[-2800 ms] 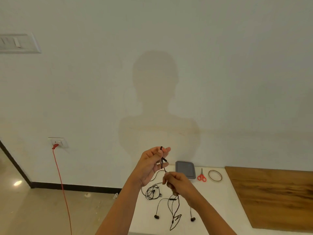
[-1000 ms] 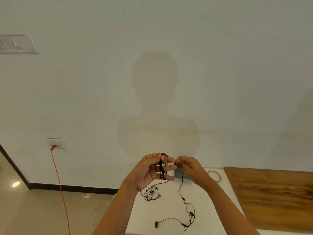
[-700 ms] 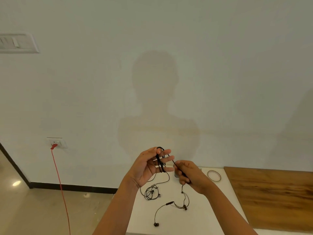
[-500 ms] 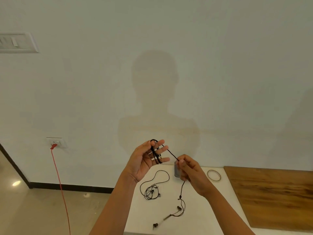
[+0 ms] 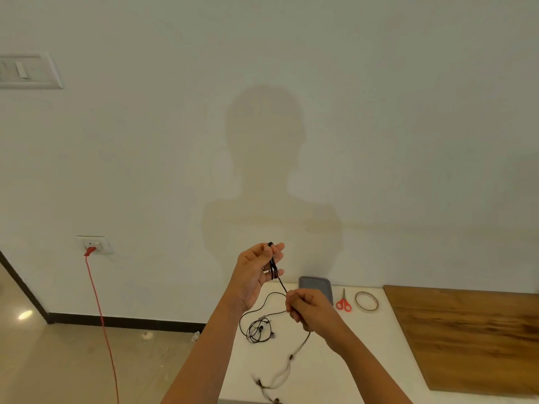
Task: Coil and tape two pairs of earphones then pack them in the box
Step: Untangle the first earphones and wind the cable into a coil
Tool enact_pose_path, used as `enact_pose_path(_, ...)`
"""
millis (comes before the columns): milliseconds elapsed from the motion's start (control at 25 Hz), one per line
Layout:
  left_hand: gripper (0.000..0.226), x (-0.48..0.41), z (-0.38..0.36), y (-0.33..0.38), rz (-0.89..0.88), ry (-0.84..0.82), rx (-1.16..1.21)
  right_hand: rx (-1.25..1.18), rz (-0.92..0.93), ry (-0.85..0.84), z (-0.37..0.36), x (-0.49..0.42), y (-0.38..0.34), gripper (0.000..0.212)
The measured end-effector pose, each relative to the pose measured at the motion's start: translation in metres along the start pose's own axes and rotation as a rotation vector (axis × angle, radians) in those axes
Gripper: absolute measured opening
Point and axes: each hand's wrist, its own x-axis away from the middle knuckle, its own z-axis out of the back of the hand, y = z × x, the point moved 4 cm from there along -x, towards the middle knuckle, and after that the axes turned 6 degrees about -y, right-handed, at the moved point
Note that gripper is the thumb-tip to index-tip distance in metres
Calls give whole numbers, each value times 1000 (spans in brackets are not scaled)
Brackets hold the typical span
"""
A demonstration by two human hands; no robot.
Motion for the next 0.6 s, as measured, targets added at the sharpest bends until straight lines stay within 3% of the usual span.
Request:
enact_pose_path(120, 17, 1, 5, -1, -5, -23, -174, 91, 13, -34, 8, 6, -14, 29)
enact_pose_path(320, 20, 2, 4, 3, -18, -78, -410, 533, 99, 20, 22, 0, -28, 7)
enact_pose_path(360, 20, 1, 5, 5, -26, -77, -422, 564, 91, 38, 24, -1, -27, 11)
enact_pose_path(480, 20, -3, 11, 9, -43, -72, -407, 575, 96, 108, 26, -1, -21, 16)
enact_pose_path(600, 20, -5, 12, 15, -72, -76, -393, 389, 132, 247, 29, 0, -15, 15)
